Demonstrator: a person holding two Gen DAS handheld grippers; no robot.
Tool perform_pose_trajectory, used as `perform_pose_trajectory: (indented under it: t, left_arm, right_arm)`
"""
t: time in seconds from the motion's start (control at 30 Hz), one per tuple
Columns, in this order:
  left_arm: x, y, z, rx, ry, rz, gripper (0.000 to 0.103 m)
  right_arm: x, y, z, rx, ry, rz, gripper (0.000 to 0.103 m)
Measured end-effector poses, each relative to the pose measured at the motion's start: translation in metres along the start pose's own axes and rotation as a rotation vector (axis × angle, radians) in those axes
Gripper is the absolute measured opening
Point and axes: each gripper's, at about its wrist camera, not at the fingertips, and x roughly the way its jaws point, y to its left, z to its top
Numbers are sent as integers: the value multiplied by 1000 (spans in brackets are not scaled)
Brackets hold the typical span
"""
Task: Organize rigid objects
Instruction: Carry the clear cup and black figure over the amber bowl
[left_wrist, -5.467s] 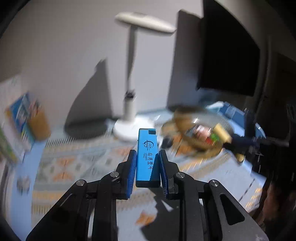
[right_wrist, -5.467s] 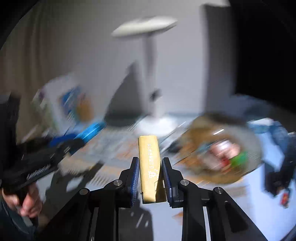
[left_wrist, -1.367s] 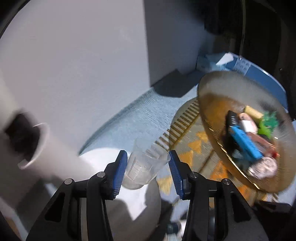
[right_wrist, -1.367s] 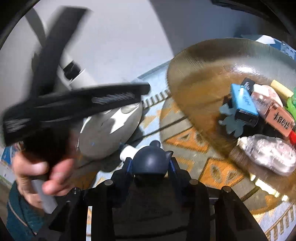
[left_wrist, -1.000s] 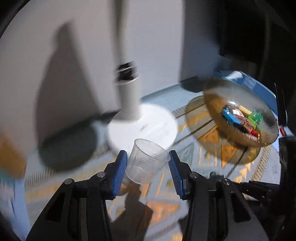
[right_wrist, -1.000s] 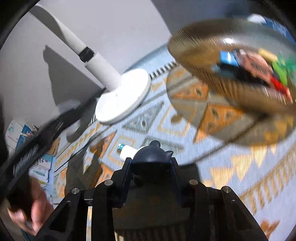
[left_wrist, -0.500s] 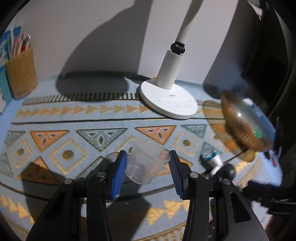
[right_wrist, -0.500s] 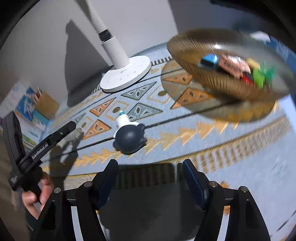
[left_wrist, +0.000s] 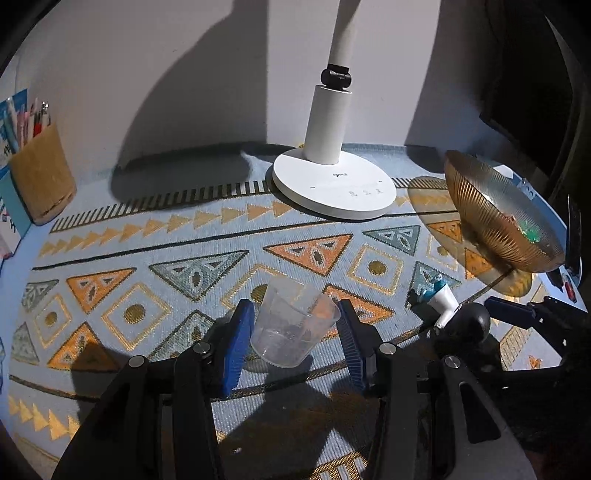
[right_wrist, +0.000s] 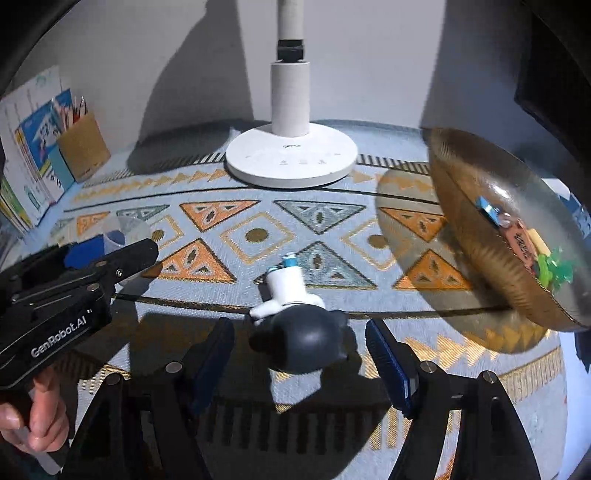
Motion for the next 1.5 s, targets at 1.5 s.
perform_pose_trajectory:
  t: [1.5]
  left_arm:
    - [-51, -239, 159, 309, -289, -205, 43]
  right_arm:
    - [-190, -275, 69, 524, -451, -139, 55]
